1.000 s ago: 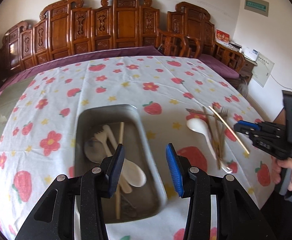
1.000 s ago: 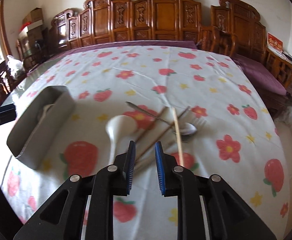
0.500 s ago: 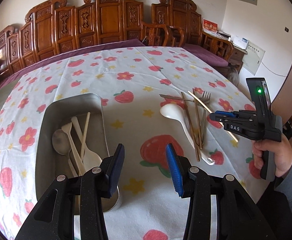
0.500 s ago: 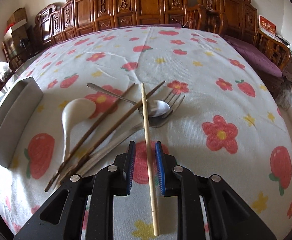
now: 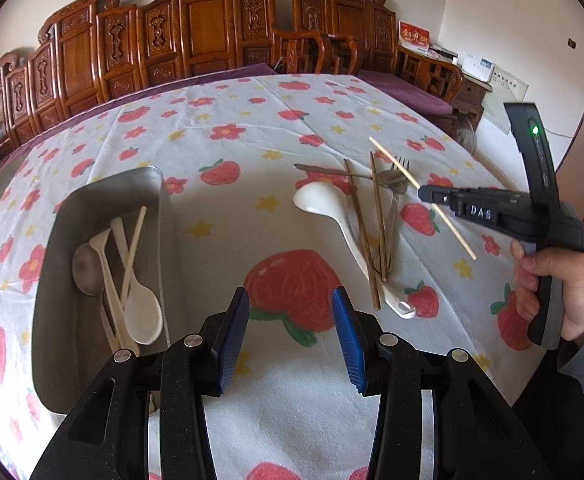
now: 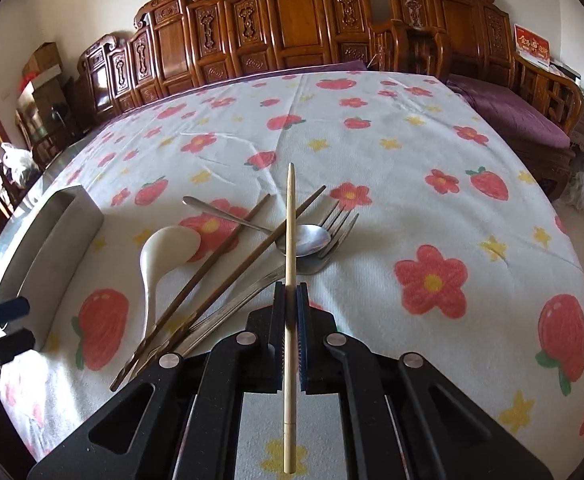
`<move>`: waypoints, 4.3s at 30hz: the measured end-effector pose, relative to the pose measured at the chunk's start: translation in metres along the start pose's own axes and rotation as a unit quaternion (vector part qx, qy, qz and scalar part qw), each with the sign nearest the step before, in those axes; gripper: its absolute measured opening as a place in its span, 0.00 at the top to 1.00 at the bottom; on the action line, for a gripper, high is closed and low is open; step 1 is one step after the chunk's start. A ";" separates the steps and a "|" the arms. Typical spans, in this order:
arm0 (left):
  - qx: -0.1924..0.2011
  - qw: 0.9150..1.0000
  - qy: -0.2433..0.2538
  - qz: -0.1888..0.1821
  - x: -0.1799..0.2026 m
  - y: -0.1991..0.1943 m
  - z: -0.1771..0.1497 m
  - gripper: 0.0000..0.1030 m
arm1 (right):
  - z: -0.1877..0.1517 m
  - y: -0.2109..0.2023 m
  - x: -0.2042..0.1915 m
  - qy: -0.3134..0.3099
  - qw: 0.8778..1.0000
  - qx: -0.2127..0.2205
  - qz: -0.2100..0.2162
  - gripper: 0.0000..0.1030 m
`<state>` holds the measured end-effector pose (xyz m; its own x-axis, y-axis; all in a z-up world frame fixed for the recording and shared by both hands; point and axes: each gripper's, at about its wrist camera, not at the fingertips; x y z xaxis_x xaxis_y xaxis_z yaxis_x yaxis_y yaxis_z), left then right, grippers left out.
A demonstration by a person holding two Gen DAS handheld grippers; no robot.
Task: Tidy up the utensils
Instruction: 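Grasp a white plastic spoon in the pile with the left tool while the right tool holds the chopstick, then carry the white spoon into the tray and open the left tool while the right tool carries the chopstick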
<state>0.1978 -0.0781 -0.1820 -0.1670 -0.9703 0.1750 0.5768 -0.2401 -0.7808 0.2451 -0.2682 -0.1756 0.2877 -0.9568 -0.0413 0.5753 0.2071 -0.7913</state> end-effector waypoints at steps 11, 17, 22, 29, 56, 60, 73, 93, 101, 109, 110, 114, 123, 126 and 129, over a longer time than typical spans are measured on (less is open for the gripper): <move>-0.026 1.000 -0.015 -0.004 0.019 0.037 0.016 0.60 | 0.003 0.003 0.006 0.010 1.000 0.007 0.000 0.94; -0.036 0.999 0.001 -0.007 0.038 0.062 0.033 0.60 | 0.003 0.001 0.011 0.021 1.000 0.011 0.002 0.94; -0.055 0.998 -0.003 -0.019 0.044 0.086 0.041 0.64 | 0.004 -0.001 0.012 0.027 0.999 0.016 0.007 0.94; -0.068 0.997 -0.027 -0.037 0.041 0.104 0.049 0.78 | 0.007 -0.001 0.012 0.033 0.999 0.020 0.016 0.94; -0.017 1.000 0.004 0.003 0.024 0.018 0.057 0.97 | 0.006 -0.016 -0.025 0.002 0.999 0.027 0.029 0.94; -0.003 1.000 0.003 0.011 0.014 -0.004 0.056 0.97 | 0.003 -0.023 -0.034 -0.002 0.999 0.029 0.032 0.94; 0.016 0.999 -0.011 0.039 -0.024 -0.038 0.055 0.97 | 0.009 -0.048 -0.083 -0.033 0.996 0.050 0.066 0.94; -0.004 0.996 -0.021 0.084 -0.101 -0.024 0.063 0.97 | 0.015 -0.045 -0.119 -0.058 0.990 0.054 0.112 0.94; -0.028 0.994 -0.027 0.097 -0.124 0.002 0.055 0.97 | 0.015 -0.033 -0.118 -0.059 0.991 0.045 0.113 0.94; -0.043 0.993 -0.035 0.100 -0.130 0.026 0.044 0.97 | 0.014 -0.027 -0.120 -0.063 0.991 0.036 0.115 0.94; -0.039 0.994 -0.034 0.100 -0.129 0.026 0.044 0.97 | 0.014 -0.027 -0.121 -0.063 0.991 0.036 0.115 0.94; -0.033 0.994 -0.035 0.094 -0.127 0.027 0.044 0.97 | 0.013 -0.025 -0.122 -0.066 0.991 0.032 0.115 0.94; -0.021 0.996 -0.058 0.072 -0.128 0.021 0.042 0.93 | 0.010 -0.024 -0.126 -0.069 0.991 0.027 0.114 0.94; -0.008 0.995 -0.061 0.073 -0.130 0.010 0.042 0.82 | 0.010 -0.025 -0.127 -0.070 0.990 0.029 0.115 0.94; 0.006 0.995 -0.065 0.072 -0.133 -0.004 0.042 0.81 | 0.011 -0.028 -0.129 -0.072 0.990 0.032 0.115 0.94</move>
<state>0.2513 0.0502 -0.1771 0.0231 -0.9900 0.1393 0.5970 -0.0981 -0.7962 0.2001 -0.1482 -0.1417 0.5211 -0.8443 -0.1248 0.5270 0.4333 -0.7311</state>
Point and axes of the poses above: each gripper's, at about its wrist camera, not at the fingertips, and y roughly the way its jaws point, x to its right, z to its top, and after that the axes turned 10 degrees about -y, right-handed
